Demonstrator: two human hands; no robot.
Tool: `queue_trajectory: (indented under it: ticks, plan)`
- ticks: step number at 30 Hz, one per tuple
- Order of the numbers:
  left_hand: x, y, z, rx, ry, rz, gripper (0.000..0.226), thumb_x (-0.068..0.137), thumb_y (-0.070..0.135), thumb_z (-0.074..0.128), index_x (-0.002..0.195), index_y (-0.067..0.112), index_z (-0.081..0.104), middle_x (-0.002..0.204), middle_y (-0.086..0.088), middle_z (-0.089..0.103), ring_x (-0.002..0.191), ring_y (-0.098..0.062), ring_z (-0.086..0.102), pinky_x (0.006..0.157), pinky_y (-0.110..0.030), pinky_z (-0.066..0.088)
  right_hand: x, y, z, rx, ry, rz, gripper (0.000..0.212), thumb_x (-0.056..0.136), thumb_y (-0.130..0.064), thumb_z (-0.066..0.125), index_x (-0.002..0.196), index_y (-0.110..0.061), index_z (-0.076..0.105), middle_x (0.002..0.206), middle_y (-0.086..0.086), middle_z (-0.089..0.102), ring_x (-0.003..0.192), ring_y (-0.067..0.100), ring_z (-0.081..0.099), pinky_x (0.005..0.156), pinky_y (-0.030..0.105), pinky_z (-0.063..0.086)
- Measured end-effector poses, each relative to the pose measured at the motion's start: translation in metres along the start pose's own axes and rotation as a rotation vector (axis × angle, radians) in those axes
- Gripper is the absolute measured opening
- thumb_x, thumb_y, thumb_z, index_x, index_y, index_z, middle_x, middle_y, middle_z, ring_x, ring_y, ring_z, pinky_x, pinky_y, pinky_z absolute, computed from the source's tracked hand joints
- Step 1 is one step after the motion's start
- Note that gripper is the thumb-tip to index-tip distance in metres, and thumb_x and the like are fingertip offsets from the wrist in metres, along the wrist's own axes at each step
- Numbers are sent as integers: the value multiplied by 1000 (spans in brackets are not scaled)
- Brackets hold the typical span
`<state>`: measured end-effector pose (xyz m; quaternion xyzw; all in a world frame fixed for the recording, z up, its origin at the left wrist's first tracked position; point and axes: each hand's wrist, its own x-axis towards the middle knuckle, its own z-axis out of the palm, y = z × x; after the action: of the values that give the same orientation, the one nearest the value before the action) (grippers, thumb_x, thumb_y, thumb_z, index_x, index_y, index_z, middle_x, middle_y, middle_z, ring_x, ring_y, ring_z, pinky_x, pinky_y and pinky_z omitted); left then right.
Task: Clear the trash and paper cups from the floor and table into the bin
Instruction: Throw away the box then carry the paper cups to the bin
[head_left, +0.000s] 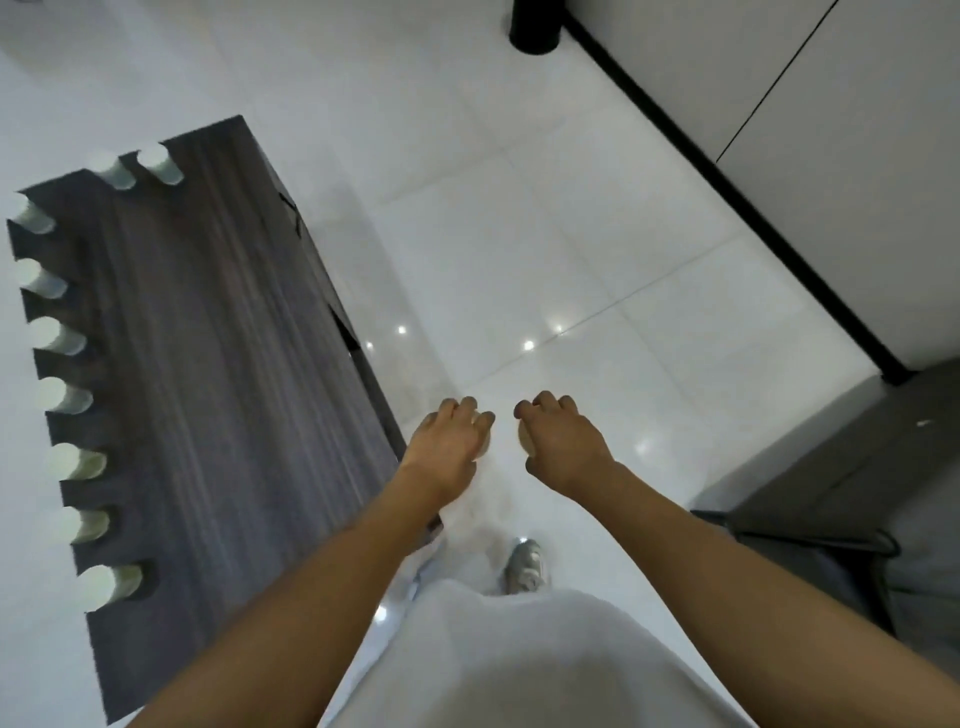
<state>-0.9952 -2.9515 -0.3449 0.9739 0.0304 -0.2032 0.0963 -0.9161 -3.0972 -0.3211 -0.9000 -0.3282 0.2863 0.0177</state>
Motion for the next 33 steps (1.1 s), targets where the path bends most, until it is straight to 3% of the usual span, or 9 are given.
queue_trajectory:
  ticks: [9, 14, 20, 33]
  plan:
    - [175, 0, -79, -98, 34, -6, 60, 86, 25, 62, 139, 21, 36, 136, -3, 40, 122, -22, 41, 93, -32, 44, 114, 93, -96, 29, 31, 27, 51, 81, -12, 64, 127, -15, 43, 125, 8, 44, 112, 28, 43, 79, 35, 47]
    - [301, -41, -156, -119, 55, -21, 60, 85, 24, 64, 138, 21, 37, 134, -2, 42, 121, -23, 41, 91, -35, 48, 230, 129, -177, 10, 69, 31, 47, 81, -10, 63, 124, -15, 45, 124, 7, 44, 111, 27, 43, 71, 31, 40]
    - [436, -97, -262, -81, 76, -11, 60, 86, 25, 63, 139, 20, 36, 134, -3, 39, 122, -24, 39, 91, -36, 47, 359, 159, -294, 42, 127, 51, 48, 81, -12, 62, 125, -15, 44, 124, 7, 44, 111, 27, 42, 78, 34, 48]
    - [755, -167, -412, -157, 99, -48, 59, 84, 29, 64, 137, 22, 39, 133, -1, 41, 121, -23, 39, 81, -36, 48, 640, 292, -480, 144, 203, 100, 53, 77, -17, 67, 125, -19, 45, 124, 5, 45, 112, 25, 42, 74, 32, 48]
